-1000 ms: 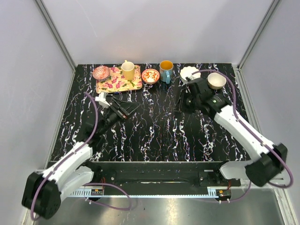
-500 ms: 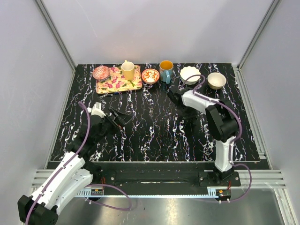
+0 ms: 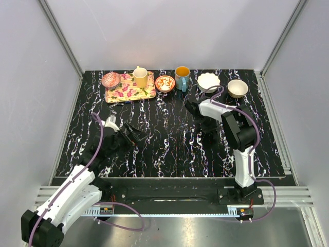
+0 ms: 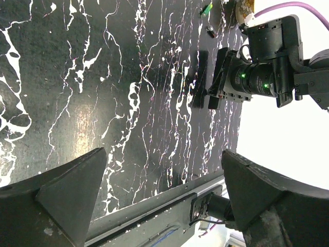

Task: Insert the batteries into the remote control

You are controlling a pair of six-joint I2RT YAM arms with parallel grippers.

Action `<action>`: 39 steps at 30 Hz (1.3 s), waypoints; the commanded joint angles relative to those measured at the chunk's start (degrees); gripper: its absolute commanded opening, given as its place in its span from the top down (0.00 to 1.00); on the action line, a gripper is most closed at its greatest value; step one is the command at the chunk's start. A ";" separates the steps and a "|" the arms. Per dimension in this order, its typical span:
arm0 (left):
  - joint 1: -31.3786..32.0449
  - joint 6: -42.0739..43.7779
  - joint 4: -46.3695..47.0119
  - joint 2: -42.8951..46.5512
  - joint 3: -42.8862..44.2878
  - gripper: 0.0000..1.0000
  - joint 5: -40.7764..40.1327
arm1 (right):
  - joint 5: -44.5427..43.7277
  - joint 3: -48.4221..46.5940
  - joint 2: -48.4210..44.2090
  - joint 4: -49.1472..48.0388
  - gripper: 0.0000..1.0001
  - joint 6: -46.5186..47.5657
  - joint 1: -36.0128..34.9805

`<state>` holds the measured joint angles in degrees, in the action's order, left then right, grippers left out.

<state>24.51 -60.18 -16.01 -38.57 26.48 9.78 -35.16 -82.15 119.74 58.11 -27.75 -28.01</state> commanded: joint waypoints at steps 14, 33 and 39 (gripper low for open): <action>0.01 1.30 3.80 -0.81 -0.99 0.01 3.58 | 11.95 4.19 -10.04 -3.44 0.32 -2.40 -1.87; 0.10 4.72 -1.64 -1.51 1.47 0.03 -2.38 | 16.07 23.32 -44.48 -19.33 0.29 -1.26 -2.14; -0.08 9.46 -6.56 -4.32 5.33 0.01 -7.92 | 27.06 33.19 -61.89 -29.27 0.25 -0.47 -2.05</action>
<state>24.51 -55.13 -20.08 -40.77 27.03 7.29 -14.83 -52.03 66.30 38.30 -28.73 -30.00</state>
